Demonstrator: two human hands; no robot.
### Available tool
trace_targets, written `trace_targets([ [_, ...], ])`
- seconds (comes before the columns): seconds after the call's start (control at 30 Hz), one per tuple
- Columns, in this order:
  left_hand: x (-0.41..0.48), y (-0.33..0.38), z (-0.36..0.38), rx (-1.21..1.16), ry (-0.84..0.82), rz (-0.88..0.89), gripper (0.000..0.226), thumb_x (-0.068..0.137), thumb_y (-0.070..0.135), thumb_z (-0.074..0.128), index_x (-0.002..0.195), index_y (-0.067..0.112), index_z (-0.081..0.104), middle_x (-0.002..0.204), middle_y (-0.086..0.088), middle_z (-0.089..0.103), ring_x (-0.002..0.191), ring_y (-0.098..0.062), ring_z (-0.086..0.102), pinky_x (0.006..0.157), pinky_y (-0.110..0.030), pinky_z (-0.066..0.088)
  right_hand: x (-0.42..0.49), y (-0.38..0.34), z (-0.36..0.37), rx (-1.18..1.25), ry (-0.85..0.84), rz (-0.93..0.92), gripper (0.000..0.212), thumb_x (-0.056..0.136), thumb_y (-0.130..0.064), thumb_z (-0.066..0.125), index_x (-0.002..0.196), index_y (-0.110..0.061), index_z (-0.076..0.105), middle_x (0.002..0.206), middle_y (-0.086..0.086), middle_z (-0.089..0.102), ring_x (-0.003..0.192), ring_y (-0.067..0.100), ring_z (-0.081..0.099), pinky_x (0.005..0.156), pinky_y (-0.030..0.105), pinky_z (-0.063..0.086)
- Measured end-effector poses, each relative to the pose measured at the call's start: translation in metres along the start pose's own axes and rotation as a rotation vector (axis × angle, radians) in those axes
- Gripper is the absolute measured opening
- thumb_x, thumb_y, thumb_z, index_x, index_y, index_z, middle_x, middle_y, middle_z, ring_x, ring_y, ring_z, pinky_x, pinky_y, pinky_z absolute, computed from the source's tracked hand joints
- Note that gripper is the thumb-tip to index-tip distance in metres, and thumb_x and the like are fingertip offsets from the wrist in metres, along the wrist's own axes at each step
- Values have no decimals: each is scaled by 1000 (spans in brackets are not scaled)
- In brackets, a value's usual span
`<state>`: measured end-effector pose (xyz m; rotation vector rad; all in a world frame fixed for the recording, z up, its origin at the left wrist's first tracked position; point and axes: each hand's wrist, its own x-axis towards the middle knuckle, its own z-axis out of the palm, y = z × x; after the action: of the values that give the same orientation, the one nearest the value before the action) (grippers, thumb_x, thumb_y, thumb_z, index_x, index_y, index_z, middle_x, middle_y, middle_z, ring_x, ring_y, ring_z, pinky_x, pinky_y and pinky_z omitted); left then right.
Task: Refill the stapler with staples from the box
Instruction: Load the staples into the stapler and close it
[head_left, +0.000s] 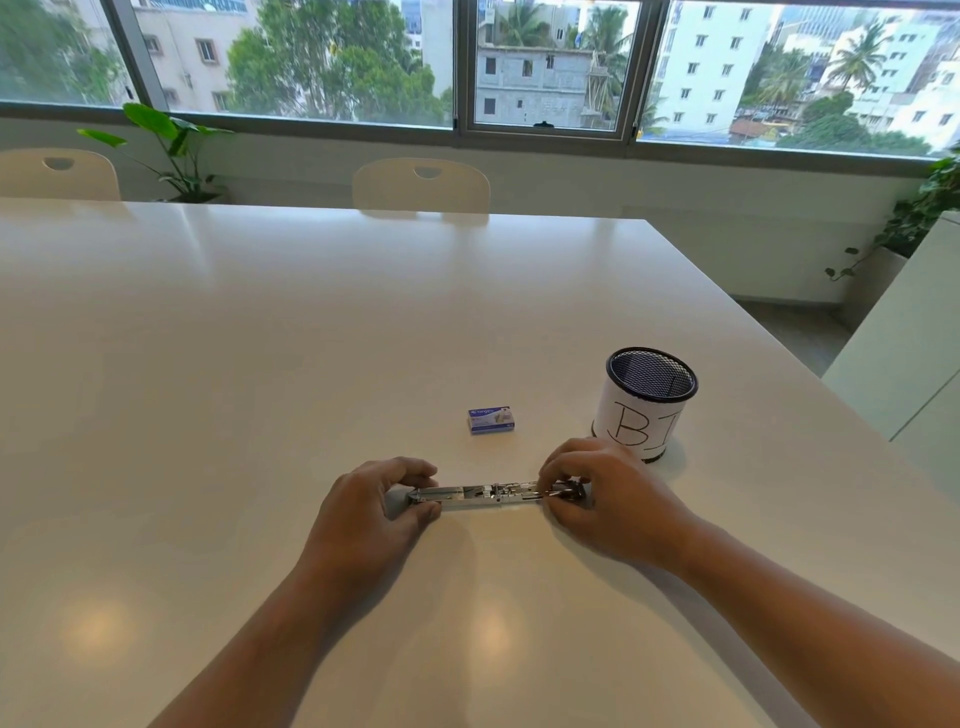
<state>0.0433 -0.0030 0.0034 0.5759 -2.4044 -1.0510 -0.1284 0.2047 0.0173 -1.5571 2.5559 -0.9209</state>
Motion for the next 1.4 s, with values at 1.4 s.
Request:
trace_targets([
  [1.4, -28, 79, -2, -284, -35, 192, 32, 72, 20, 85, 98, 33, 72, 88, 18, 75, 78, -7, 73, 71, -9, 53, -35, -64, -35, 251, 312, 3, 29, 75, -27, 81, 101, -33, 70, 86, -16, 73, 87, 6, 70, 80, 15, 54],
])
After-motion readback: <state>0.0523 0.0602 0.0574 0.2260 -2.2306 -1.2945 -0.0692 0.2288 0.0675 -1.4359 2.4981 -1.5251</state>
